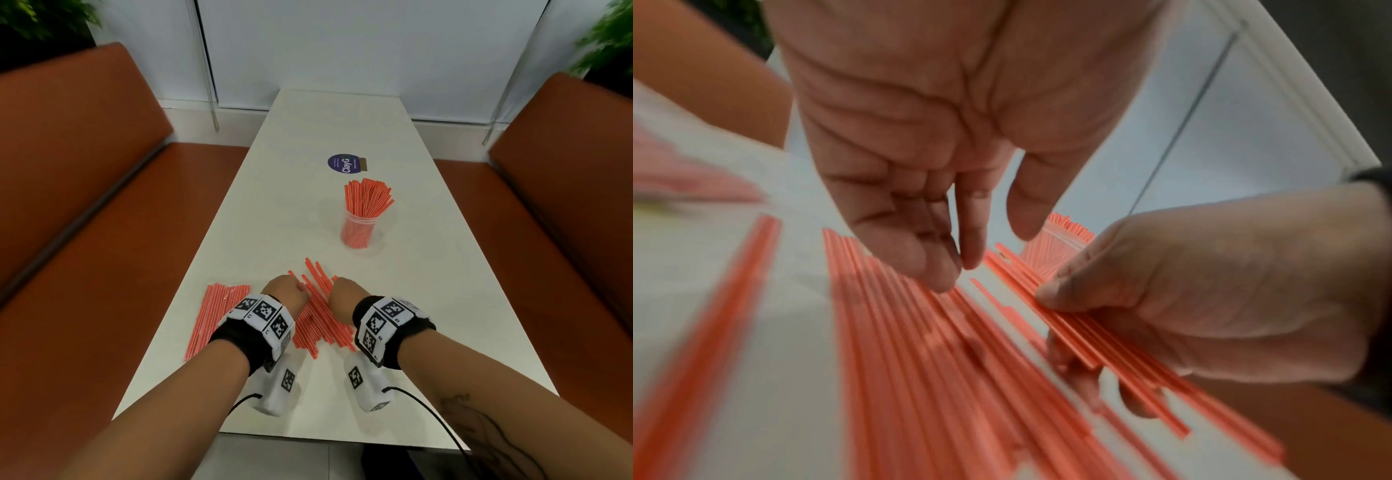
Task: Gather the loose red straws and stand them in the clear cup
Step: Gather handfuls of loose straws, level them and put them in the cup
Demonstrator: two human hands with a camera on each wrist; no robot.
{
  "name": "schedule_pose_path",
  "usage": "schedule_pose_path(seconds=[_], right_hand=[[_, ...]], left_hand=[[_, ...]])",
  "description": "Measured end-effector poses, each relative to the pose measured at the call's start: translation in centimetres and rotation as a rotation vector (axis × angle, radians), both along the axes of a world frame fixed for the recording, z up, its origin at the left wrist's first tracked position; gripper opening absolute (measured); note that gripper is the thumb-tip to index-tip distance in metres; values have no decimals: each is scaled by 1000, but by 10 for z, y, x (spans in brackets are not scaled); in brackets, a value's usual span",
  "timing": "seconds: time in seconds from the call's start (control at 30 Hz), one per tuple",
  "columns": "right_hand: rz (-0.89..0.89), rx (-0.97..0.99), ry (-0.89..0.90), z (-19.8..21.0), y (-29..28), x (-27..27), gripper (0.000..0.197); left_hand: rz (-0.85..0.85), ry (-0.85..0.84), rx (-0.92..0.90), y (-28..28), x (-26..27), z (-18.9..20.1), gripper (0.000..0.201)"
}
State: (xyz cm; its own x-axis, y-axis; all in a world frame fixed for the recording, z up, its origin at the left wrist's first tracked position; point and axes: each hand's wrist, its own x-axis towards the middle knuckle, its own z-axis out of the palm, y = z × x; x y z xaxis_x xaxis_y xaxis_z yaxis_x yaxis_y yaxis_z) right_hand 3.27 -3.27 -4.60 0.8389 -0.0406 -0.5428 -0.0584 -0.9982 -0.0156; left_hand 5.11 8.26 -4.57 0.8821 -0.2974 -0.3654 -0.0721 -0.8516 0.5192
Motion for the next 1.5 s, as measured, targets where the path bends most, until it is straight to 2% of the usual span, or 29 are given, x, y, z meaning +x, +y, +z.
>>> schedule_pose_path(seconds=[0.07, 0.13, 0.2, 0.27, 0.4, 0.5, 0.57, 0.6, 0.67, 0.73, 0.8, 0.87, 0.93, 1.0, 1.1, 1.2, 1.27, 1.33, 1.43, 1.5], right_hand=[[-86, 106, -63, 3, -4, -1, 27], [-231, 306, -153, 6, -3, -5, 36], [-287, 475, -252, 14, 1, -7, 35], [-273, 536, -309, 21, 4, -11, 35], [-191, 582, -402, 24, -1, -21, 29], [-188, 699, -419, 24, -6, -25, 25], [-195, 823, -439, 20, -9, -26, 26], [-218, 878, -450, 17, -11, -27, 28], [-315, 960, -488, 13, -13, -30, 27], [-387, 1004, -574, 7, -15, -33, 23], [-343, 978, -689, 3, -15, -35, 22], [-206, 933, -778, 0, -12, -34, 31], [-67, 827, -864, -4, -11, -28, 59], [-12, 705, -931, -9, -14, -20, 76], [-17, 599, -966, -8, -16, -15, 78], [19, 631, -911, -2, -16, -16, 89], [-1, 734, -854, 7, -22, -13, 102], [-65, 805, -830, 22, -27, -6, 94], [-136, 863, -658, 46, -36, 6, 56], [-141, 883, -596, 57, -39, 9, 44]], left_hand=[[66, 76, -129, -5, 2, 2, 35], [175, 231, -366, -15, 4, 3, 41], [313, 359, -578, -25, 5, 6, 51], [412, 369, -657, -32, 9, 8, 52], [386, 232, -595, -42, 20, 12, 43], [445, 241, -681, -39, 24, 10, 40], [588, 313, -809, -36, 28, 8, 31], [672, 380, -923, -35, 28, 9, 22], [800, 468, -1138, -34, 26, 18, 18], [877, 446, -1252, -33, 29, 24, 16], [897, 449, -1334, -31, 33, 24, 19], [878, 477, -1354, -32, 33, 23, 22], [803, 497, -1294, -36, 29, 21, 23], [700, 522, -1182, -41, 23, 21, 29], [646, 594, -1210, -43, 19, 22, 30], [572, 657, -1233, -36, 17, 25, 31], [460, 663, -1143, -32, 15, 25, 34], [336, 654, -1018, -30, 11, 27, 35], [229, 671, -910, -32, 9, 30, 36], [227, 670, -898, -32, 8, 31, 36]])
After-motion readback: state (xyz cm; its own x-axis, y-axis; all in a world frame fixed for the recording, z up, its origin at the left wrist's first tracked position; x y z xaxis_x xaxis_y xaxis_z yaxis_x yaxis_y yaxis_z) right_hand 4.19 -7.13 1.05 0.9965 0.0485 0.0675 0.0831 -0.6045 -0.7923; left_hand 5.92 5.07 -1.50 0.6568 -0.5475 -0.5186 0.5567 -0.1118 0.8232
